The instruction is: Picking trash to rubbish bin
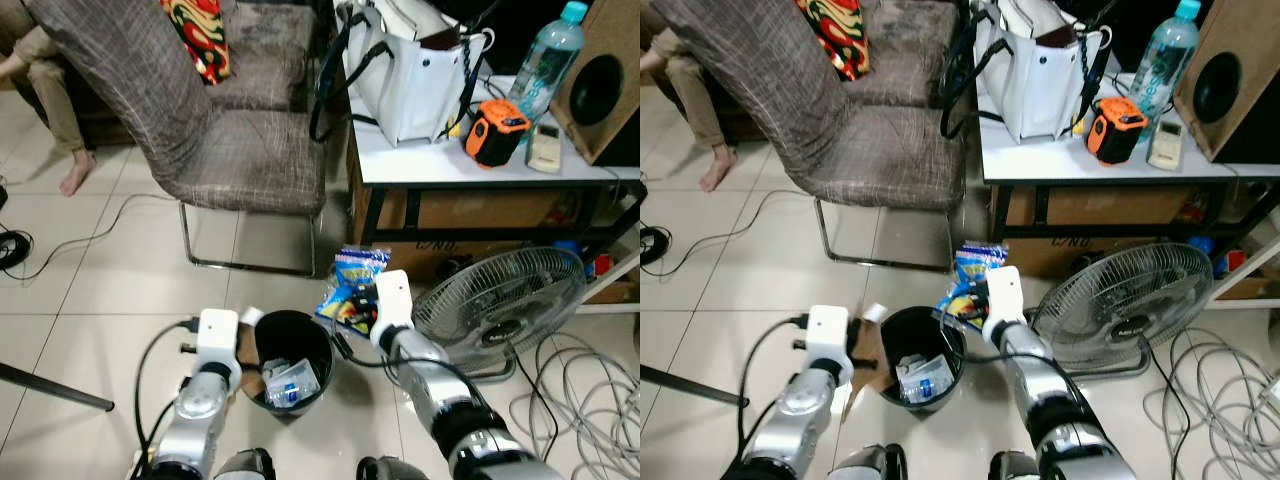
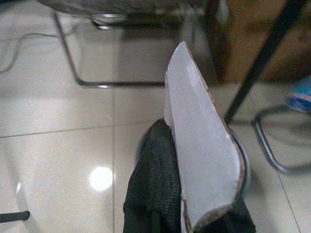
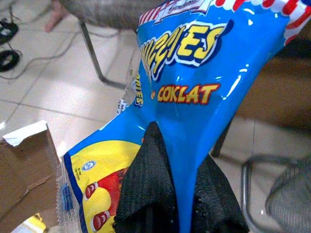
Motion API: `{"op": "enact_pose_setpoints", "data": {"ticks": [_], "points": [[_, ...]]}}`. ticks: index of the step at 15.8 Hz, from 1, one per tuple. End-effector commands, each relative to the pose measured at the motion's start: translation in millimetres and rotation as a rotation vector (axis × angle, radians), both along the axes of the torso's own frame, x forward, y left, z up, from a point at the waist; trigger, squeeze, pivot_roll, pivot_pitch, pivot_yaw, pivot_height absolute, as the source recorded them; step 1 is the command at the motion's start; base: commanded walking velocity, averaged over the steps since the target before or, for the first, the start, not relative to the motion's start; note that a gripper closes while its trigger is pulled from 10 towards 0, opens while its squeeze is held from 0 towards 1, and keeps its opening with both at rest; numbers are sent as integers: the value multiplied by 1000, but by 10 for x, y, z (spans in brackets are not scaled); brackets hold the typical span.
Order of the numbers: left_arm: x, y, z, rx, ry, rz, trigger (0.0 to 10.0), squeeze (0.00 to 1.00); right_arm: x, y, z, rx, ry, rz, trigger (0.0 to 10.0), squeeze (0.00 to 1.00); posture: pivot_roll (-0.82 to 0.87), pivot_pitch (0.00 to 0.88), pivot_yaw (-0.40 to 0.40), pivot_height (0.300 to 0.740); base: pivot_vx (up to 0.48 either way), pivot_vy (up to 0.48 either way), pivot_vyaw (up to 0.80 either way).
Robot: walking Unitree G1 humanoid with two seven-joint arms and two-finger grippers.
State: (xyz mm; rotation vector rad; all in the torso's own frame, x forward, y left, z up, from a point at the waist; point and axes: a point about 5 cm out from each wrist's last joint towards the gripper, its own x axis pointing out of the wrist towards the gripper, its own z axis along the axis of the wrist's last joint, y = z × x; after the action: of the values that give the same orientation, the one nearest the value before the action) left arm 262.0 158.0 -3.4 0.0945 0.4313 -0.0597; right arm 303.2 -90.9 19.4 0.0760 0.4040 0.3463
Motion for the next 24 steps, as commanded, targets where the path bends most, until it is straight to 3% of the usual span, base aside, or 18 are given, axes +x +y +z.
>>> {"op": "enact_pose_setpoints", "data": {"ticks": [1, 3, 10, 13, 17, 21, 24], "points": [[-48, -72, -88, 8, 53, -47, 10000, 0, -58, -19, -54, -10, 25, 7, 0, 0, -100, 228, 22, 740, 0, 0, 0], [-94, -182, -211, 7, 125, -99, 10000, 0, -162, -66, -115, 0, 56, -16, 0, 0, -112, 269, 38, 740, 0, 0, 0], [-71, -207, -241, 21, 86, -102, 10000, 0, -335, -95, -51, 8, 51, -45, 0, 0, -181, 323, 66, 740, 0, 0, 0], [49, -134, -153, 27, 33, -43, 10000, 0, -387, -125, 14, 1, 37, -51, 0, 0, -200, 330, 72, 740, 0, 0, 0], [321, 16, 67, -3, -38, 45, 10000, 0, -396, -144, 77, 1, 31, -70, 0, 0, -208, 342, 78, 740, 0, 0, 0], [427, 86, 168, -43, -70, 102, 10000, 0, -420, -137, 115, -1, 32, -68, 0, 0, -220, 348, 76, 740, 0, 0, 0], [503, 56, 241, -132, -97, 135, 10000, 0, -444, -165, 146, -4, 27, -71, 0, 0, -231, 359, 75, 740, 0, 0, 0]]}}
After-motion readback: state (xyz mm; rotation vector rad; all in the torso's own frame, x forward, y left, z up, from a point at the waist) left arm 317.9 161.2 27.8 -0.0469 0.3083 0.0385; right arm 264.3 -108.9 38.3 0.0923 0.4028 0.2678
